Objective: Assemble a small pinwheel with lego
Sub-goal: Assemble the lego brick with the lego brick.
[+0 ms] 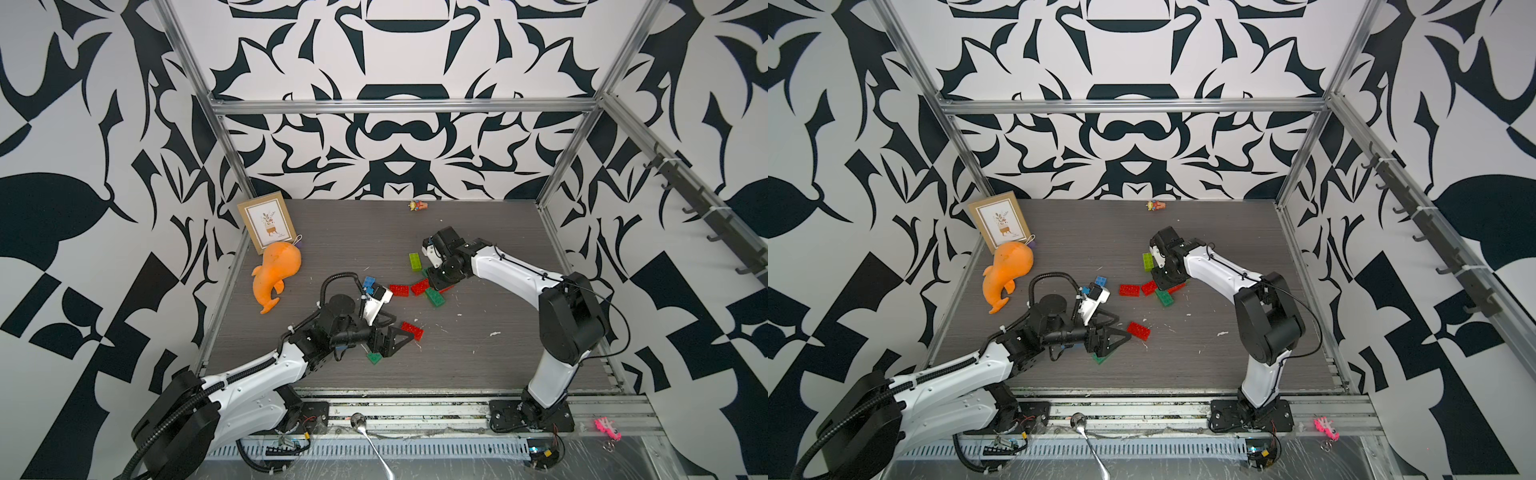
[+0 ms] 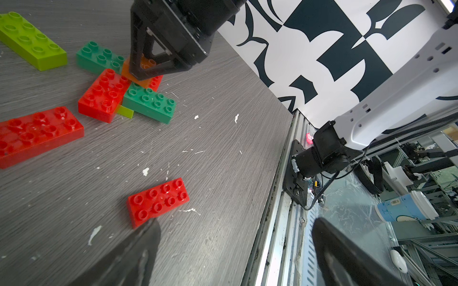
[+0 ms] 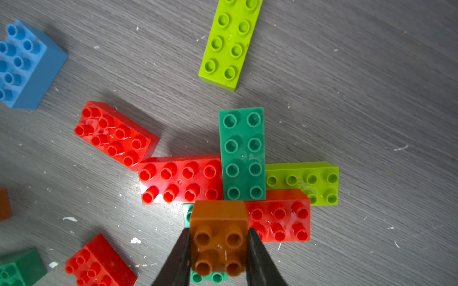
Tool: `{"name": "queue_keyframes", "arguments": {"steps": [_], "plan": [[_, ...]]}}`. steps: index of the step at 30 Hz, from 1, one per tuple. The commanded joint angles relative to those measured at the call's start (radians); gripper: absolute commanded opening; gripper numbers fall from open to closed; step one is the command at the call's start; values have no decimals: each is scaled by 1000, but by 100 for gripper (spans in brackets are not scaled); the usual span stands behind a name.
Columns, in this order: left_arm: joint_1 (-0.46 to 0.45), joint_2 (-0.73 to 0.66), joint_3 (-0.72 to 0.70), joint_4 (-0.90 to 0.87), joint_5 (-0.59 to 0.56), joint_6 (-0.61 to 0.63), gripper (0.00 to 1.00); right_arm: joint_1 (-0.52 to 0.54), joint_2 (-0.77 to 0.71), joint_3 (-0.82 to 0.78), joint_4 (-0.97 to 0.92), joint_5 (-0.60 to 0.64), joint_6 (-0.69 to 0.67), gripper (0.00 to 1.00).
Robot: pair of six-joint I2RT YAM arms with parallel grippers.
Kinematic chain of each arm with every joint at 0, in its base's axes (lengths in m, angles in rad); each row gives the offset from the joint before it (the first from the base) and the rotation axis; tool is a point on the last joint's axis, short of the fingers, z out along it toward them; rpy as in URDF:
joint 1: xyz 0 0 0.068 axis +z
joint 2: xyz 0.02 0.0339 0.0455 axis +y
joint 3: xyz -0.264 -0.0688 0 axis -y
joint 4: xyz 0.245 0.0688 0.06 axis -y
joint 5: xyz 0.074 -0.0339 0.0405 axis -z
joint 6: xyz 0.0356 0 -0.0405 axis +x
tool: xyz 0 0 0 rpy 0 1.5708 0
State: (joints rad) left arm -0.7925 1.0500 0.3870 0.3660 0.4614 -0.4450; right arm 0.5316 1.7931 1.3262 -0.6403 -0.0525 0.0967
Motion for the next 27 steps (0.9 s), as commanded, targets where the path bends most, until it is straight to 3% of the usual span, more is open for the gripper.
{"name": "queue_keyframes", "arguments": {"steps": [1, 27], "plan": [[-2, -2, 30, -8, 17, 8, 100, 3, -5, 41, -21, 11, -15, 5], [-2, -1, 29, -7, 9, 9, 100, 9, 55, 63, -42, 39, -37, 4]]}}
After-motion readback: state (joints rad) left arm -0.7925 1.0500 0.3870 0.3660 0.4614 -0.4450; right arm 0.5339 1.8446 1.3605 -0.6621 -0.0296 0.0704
